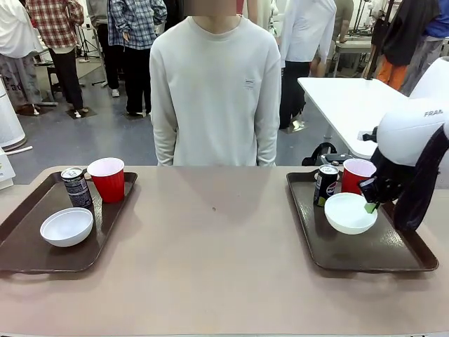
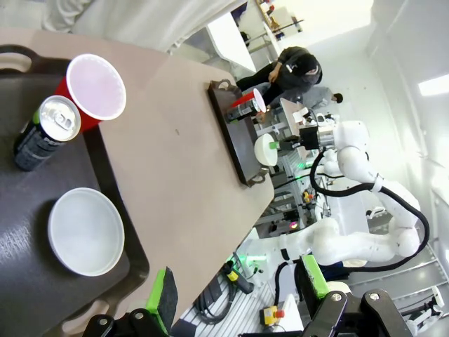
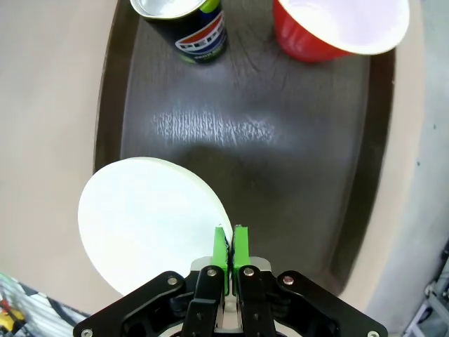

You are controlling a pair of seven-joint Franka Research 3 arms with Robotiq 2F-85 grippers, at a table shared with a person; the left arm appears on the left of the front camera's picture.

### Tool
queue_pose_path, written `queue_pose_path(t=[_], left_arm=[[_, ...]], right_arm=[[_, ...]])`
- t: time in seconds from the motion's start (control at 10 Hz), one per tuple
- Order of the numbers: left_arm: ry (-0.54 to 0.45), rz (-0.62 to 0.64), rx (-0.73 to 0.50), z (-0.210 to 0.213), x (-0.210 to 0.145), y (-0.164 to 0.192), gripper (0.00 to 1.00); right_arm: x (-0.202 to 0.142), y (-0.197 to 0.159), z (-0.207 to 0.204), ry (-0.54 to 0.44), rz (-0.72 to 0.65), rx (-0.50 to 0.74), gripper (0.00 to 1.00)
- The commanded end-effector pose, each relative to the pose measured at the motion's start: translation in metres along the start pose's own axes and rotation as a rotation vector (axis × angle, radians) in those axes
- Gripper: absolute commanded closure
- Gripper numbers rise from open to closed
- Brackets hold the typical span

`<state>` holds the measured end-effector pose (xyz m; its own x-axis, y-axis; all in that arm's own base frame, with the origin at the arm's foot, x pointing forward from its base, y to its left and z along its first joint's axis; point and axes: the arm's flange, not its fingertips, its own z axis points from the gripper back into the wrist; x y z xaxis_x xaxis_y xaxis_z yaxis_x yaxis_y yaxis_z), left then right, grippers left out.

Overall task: Prepare tableware on both trays.
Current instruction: Pick up a Picnic Bowl from the table and place it on a Handle tray.

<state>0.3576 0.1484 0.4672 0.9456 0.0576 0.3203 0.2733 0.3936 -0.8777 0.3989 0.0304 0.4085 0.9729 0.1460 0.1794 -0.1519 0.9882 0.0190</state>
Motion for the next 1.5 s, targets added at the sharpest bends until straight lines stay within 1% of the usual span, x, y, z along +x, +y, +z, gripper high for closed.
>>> queue_pose_path(t=[0.0, 0.1, 0.4, 0.5, 0.6, 0.7, 0.8, 0.9, 1.0, 1.1, 1.2, 1.3, 1.4], left_arm=[[-0.012, -0.015, -0.022, 0.000, -0.001, -0.001, 0.08], [-0.012, -0.015, -0.022, 0.000, -0.001, -0.001, 0.08], [-0.012, -0.015, -0.022, 0.000, -0.001, -0.001, 0.08], [-0.012, -0.015, -0.022, 0.000, -0.001, -0.001, 0.08], [-0.012, -0.015, -0.022, 0.000, -0.001, -0.001, 0.08], [-0.012, -0.015, -0.022, 0.000, -0.001, -0.001, 0.08], [-0.012, -0.015, -0.022, 0.000, -0.001, -0.001, 0.08], [-0.012, -0.015, -0.022, 0.000, -0.001, -0.001, 0.08], [-0.012, -0.015, -0.022, 0.000, -0.001, -0.001, 0.08], [-0.012, -0.015, -0.022, 0.000, -0.001, -0.001, 0.08], [-0.012, -0.015, -0.022, 0.000, -0.001, -0.001, 0.08], [-0.012, -0.015, -0.022, 0.000, -0.001, -0.001, 0.08], [-0.012, -0.015, -0.022, 0.000, -0.001, -0.001, 0.08]], right_arm=[[0.003, 0.001, -0.021, -0.011, 0.047, 0.068, 0.96], [0.008, 0.001, -0.030, -0.010, 0.049, 0.083, 0.96], [0.013, 0.005, -0.045, 0.037, 0.048, 0.095, 0.96], [0.015, 0.005, -0.045, 0.045, 0.042, 0.094, 0.88], [0.016, 0.005, -0.044, 0.047, 0.037, 0.091, 0.85], [0.017, 0.004, -0.043, 0.048, 0.036, 0.093, 0.75], [0.017, 0.003, -0.040, 0.051, 0.032, 0.108, 0.71], [0.016, 0.001, -0.034, 0.052, 0.021, 0.112, 0.56], [0.013, 0.000, -0.026, 0.049, 0.015, 0.112, 0.51], [0.009, 0.000, -0.016, 0.053, 0.003, 0.094, 0.36], [0.004, 0.000, -0.003, 0.060, -0.005, 0.079, 0.31], [-0.002, 0.002, 0.011, 0.066, 0.015, 0.075, 0.16], [-0.009, 0.004, 0.026, 0.102, 0.016, 0.051, 0.12]])
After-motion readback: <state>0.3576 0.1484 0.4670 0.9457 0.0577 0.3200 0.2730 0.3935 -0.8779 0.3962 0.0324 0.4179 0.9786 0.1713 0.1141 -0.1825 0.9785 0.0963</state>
